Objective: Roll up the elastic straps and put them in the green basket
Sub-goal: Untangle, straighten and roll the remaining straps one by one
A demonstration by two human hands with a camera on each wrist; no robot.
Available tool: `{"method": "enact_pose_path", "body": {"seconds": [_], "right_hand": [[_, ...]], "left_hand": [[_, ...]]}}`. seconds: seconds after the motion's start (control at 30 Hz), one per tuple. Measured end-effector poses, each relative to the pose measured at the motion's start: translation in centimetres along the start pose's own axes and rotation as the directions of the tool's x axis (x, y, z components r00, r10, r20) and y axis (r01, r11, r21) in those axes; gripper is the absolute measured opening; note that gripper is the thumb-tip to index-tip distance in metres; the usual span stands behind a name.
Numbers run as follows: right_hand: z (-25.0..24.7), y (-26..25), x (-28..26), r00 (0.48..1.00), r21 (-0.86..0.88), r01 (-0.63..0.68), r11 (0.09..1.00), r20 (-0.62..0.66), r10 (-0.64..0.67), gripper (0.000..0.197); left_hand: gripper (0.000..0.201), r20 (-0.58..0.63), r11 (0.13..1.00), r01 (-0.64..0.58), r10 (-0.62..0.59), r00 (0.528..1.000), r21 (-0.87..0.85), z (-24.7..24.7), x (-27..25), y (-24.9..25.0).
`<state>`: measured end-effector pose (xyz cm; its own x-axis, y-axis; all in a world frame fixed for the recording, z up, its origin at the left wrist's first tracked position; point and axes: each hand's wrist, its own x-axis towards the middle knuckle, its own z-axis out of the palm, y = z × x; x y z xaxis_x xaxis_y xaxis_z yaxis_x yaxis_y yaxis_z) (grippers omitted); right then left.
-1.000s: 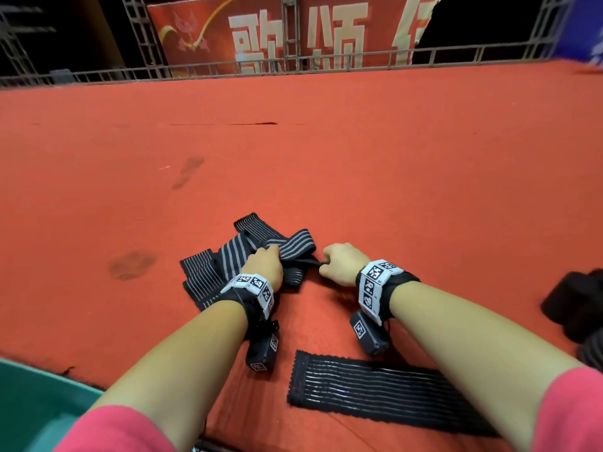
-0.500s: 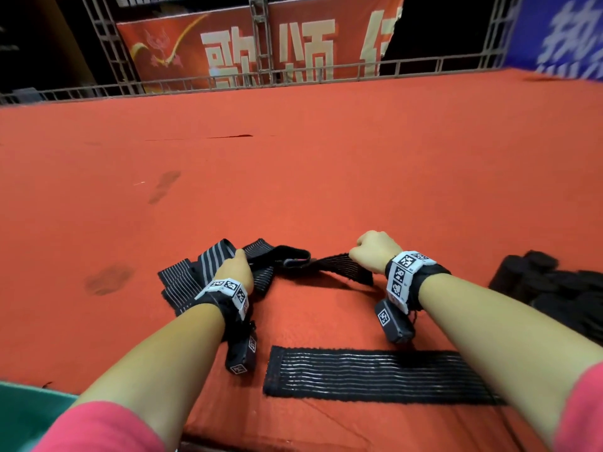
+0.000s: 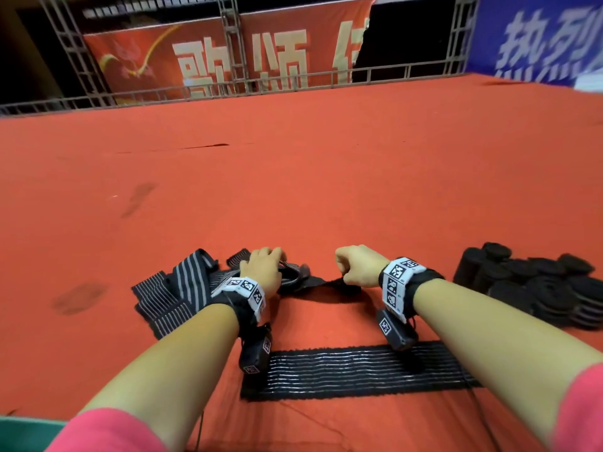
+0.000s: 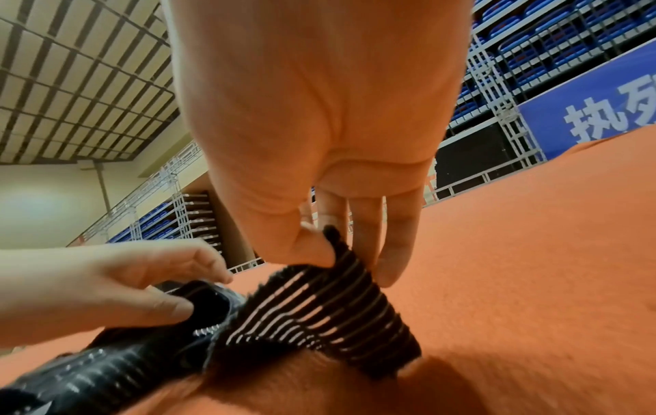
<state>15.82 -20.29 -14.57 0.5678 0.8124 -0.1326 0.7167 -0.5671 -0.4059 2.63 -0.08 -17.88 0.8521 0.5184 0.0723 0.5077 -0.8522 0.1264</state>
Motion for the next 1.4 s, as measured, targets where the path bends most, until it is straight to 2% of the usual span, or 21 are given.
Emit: {"method": "enact_pose_path", "body": {"seconds": [0.17, 0.27, 0.4, 0.57, 0.67, 0.83, 1.03, 1.27, 1.4], "right_hand": [[1.7, 0.1, 1.6, 0.999, -0.094, 0.039, 0.995, 0.026, -0.036, 0.059], [2.6, -0.7, 2.3, 0.992, -0.104, 0.11, 0.988, 0.076, -0.102, 0.055], [3.9, -1.7, 2.5, 0.983, -0.127, 0.166, 0.978, 0.102, -0.153, 0.035], [3.9, -0.4, 2.8, 0.99, -0.177, 0.121, 0.977, 0.091, -0.107, 0.035], [3.5, 0.5, 2.8, 0.993, -0.155, 0.111, 0.982, 0.063, -0.102, 0.031], [2.9, 1.0, 2.3, 0.997, -0.172, 0.081, 0.982, -0.004, -0.083, 0.027], [1.0, 3.3, 0.7, 0.994, -0.185, -0.065, 0.981, -0.104, 0.046, 0.026], [-2.0, 3.6, -2.2, 0.968, -0.163, -0.148, 0.975, -0.225, 0.109, 0.027], [-3.7, 3.1, -4.0, 0.945, -0.108, -0.168, 0.98, -0.301, 0.129, 0.023]], "left_hand": [[0.034, 0.058, 0.984, -0.179, 0.18, 0.982, -0.015, 1.1, 0.8, 1.4], [0.029, 0.111, 0.973, -0.228, 0.224, 0.968, 0.021, 1.6, 1.1, 1.8], [0.036, 0.152, 0.962, -0.209, 0.183, 0.971, 0.178, 2.0, 1.2, 2.2], [0.04, 0.084, 0.941, -0.134, 0.113, 0.99, 0.31, 2.6, 1.2, 2.4], [0.036, 0.042, 0.953, -0.076, 0.066, 0.997, 0.292, 3.2, 1.0, 2.1], [0.033, 0.009, 0.986, -0.02, 0.019, 1.0, 0.167, 2.1, 0.5, 1.2], [0.033, -0.056, 0.982, 0.143, -0.137, 0.989, 0.126, -0.3, -0.2, -2.8], [0.038, 0.025, 0.965, 0.178, -0.186, 0.982, 0.191, -1.2, -2.4, -4.0], [0.047, 0.17, 0.973, 0.118, -0.152, 0.974, 0.196, -1.1, -2.7, -2.7]]}}
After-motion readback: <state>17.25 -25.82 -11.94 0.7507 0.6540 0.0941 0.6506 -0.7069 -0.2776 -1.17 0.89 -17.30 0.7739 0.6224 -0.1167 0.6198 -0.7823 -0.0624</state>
